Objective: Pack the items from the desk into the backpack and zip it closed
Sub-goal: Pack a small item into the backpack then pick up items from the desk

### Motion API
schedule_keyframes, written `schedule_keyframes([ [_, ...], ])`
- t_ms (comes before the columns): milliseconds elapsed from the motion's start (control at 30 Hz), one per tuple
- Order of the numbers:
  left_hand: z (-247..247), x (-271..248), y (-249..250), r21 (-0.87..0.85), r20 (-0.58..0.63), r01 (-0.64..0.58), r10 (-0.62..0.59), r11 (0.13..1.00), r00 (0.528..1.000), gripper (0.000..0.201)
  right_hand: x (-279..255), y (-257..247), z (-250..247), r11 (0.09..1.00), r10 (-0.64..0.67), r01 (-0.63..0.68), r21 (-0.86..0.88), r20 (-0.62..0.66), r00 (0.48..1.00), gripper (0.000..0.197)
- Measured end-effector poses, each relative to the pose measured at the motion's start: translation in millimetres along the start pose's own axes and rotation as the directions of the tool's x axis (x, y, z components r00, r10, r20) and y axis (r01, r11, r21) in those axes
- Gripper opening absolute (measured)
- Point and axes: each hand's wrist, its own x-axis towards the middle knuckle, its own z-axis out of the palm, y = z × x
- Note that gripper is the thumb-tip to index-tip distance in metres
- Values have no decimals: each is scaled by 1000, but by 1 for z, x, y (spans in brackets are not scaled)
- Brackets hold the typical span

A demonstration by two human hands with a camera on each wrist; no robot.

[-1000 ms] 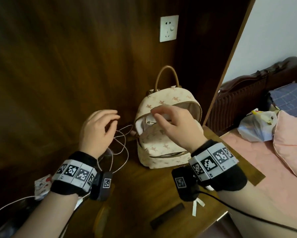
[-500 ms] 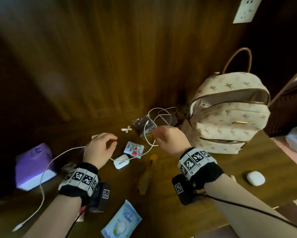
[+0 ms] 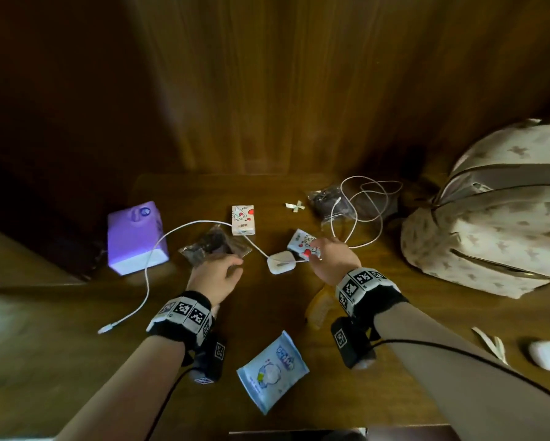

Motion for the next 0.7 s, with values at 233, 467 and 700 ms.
schedule_keyframes([
  [233,14,4,-11,75,35,-70,68,995,997,32,26,-3,8,999,33,-35,-23,-45,998,47],
  [467,17,2,-17,164,90,-111,98,980,991,35,42,2,23,977,107,-117,-180,-67,992,49],
  [700,19,8,-20,150,65,-87,78,985,995,32,46,4,20,975,135,-159,-157,-150,979,50],
])
